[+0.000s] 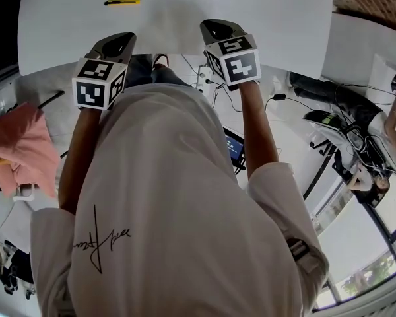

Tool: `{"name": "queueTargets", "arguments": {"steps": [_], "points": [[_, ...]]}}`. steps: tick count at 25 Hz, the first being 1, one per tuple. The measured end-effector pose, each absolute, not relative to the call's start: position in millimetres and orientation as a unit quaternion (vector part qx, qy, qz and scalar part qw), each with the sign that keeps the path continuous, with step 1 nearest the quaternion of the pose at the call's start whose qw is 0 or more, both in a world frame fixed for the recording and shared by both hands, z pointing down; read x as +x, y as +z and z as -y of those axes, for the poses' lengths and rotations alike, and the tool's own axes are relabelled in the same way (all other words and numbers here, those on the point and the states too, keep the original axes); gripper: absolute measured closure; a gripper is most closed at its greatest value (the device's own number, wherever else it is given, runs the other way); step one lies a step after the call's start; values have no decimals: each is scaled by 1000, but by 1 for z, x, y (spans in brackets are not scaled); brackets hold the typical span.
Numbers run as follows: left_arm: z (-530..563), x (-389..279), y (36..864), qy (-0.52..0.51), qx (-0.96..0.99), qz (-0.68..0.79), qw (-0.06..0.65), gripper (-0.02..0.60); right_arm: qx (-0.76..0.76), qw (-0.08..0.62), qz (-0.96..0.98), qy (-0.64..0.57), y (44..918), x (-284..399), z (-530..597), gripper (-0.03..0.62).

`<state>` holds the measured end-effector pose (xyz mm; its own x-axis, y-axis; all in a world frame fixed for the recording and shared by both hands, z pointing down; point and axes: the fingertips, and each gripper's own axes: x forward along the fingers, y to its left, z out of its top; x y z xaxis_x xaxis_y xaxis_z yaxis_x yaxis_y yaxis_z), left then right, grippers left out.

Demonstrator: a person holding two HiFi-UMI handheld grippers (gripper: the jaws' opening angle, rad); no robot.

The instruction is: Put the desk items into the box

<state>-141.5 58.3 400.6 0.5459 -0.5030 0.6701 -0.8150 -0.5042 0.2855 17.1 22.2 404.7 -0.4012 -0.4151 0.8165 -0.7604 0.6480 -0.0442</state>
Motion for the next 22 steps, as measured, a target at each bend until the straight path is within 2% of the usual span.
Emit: {"name": "queueTargets", "arguments": {"steps": [14, 22], "points": [[-78, -140, 401, 271, 836, 383, 285, 577, 370, 385, 816, 221, 405, -4, -54, 565], [-56, -170, 396, 268, 822, 418, 279, 575, 366, 378, 819, 228, 406, -12, -52, 565]]}}
